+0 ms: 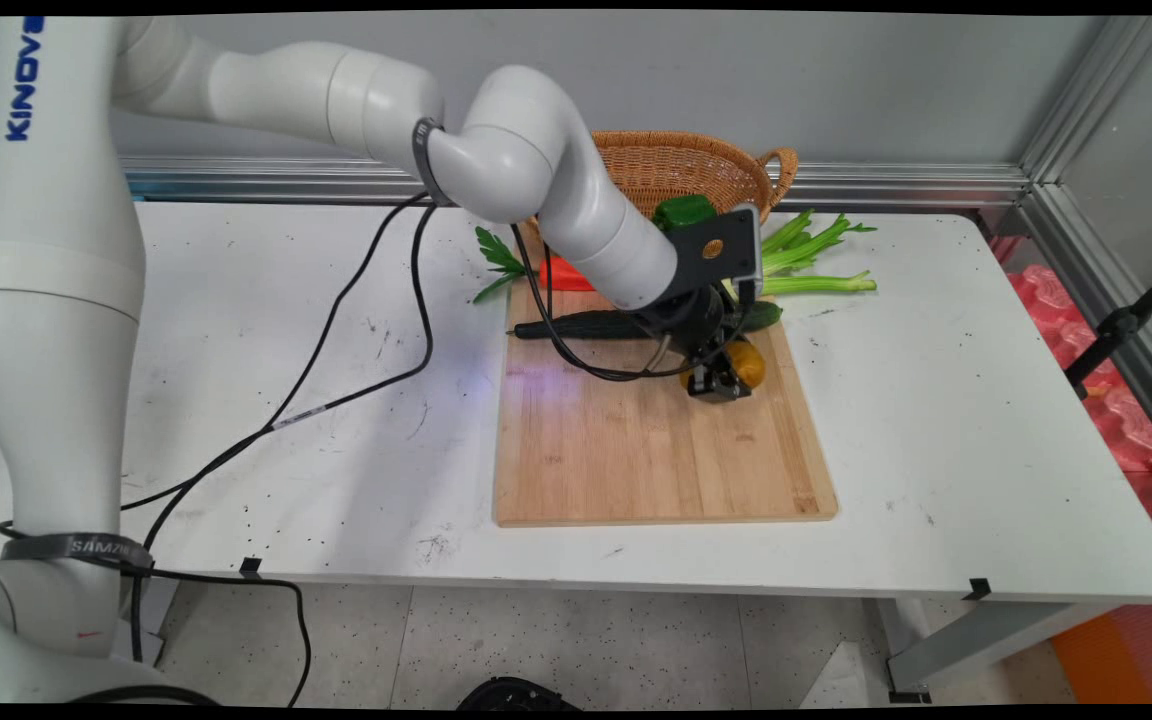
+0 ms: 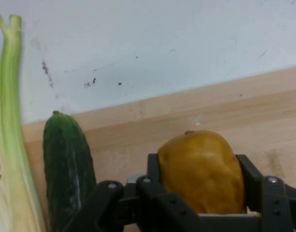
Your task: Place the picked object on the cutting board
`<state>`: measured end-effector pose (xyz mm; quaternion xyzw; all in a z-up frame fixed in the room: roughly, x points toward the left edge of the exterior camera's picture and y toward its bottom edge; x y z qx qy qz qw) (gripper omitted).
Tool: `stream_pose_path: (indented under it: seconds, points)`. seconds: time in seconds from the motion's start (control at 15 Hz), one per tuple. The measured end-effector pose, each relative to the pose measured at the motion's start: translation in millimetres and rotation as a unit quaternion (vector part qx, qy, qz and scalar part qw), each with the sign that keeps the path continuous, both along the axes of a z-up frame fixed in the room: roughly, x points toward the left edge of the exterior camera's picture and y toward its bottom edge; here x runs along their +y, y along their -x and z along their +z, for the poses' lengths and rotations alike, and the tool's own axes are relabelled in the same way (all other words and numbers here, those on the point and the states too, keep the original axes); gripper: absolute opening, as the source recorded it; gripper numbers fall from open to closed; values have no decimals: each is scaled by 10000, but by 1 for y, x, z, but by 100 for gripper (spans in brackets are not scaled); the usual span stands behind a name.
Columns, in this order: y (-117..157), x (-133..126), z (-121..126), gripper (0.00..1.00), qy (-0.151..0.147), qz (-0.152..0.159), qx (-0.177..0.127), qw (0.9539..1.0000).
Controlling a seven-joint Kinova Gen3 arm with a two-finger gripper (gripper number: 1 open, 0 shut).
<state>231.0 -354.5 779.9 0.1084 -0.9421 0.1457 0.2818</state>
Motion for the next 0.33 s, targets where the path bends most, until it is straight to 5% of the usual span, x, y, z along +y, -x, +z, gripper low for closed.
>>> stream_pose_path:
  seconds: [0.07,0.13,0.33]
  points:
    - [1,0,-3,0,3,2,2,10000]
    - [3,0,-5,100,5,3,7,10000]
    - [6,-1,-12,100,-3,12,24,10000]
